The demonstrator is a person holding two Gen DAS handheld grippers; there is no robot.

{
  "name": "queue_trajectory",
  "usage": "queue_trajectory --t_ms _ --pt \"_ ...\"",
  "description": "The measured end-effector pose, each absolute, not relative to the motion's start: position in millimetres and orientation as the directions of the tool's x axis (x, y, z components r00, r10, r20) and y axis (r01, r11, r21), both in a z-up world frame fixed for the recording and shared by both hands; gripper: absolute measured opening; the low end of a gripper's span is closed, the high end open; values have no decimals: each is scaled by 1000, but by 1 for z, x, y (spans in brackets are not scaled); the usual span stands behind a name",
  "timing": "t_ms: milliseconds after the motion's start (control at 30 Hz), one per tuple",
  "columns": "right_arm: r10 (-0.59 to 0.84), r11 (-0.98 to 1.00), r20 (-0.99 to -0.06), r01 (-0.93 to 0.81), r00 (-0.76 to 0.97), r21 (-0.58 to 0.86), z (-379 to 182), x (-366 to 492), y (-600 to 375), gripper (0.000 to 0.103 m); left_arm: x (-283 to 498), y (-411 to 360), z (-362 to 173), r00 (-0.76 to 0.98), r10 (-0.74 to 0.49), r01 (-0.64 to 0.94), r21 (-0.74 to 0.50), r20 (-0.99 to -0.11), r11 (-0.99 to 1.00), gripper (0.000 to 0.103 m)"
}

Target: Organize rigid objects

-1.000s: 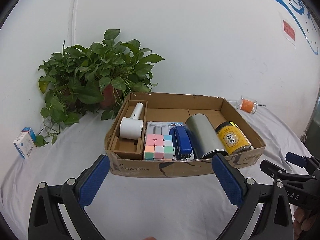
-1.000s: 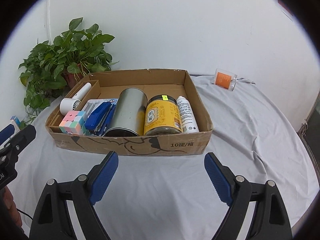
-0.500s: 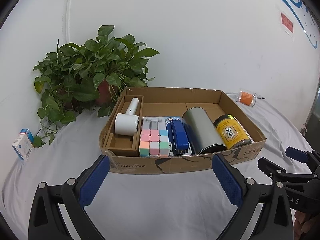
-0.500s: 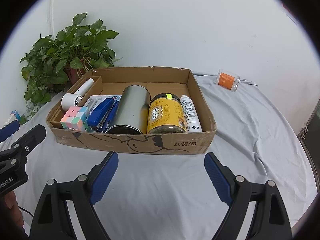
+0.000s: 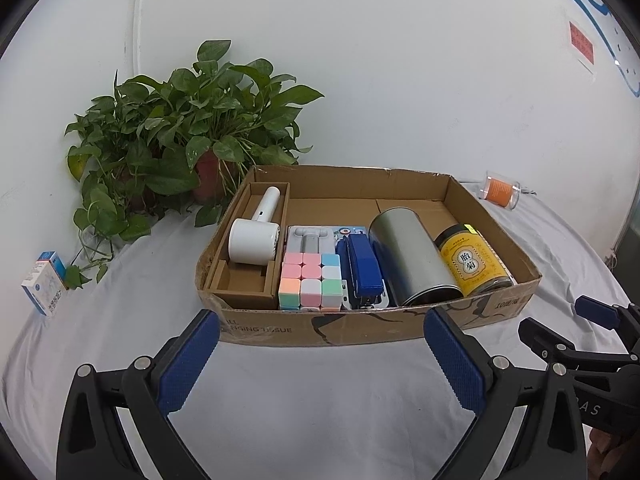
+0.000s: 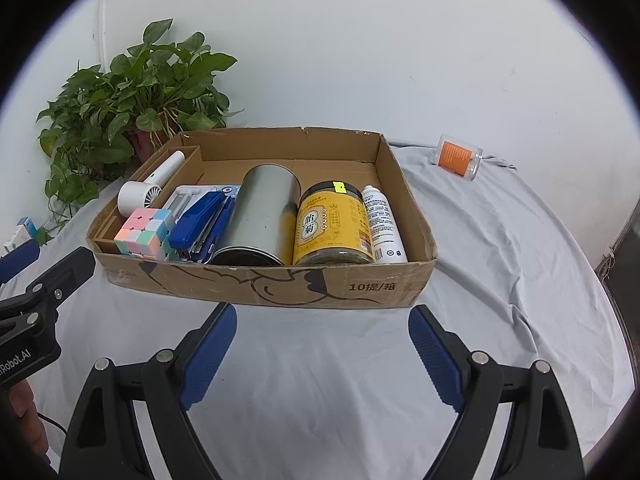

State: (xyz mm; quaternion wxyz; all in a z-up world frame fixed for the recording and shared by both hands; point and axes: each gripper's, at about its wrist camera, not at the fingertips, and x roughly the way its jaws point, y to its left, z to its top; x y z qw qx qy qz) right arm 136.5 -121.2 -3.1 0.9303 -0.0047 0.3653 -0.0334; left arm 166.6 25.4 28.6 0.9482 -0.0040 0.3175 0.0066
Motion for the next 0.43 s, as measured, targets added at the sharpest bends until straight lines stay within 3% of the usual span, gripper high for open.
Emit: queue_trajectory --t_ms 433 --pt "-51 999 -686 46 726 -26 -7 149 -121 88 179 23 22 815 45 -39 24 -578 999 103"
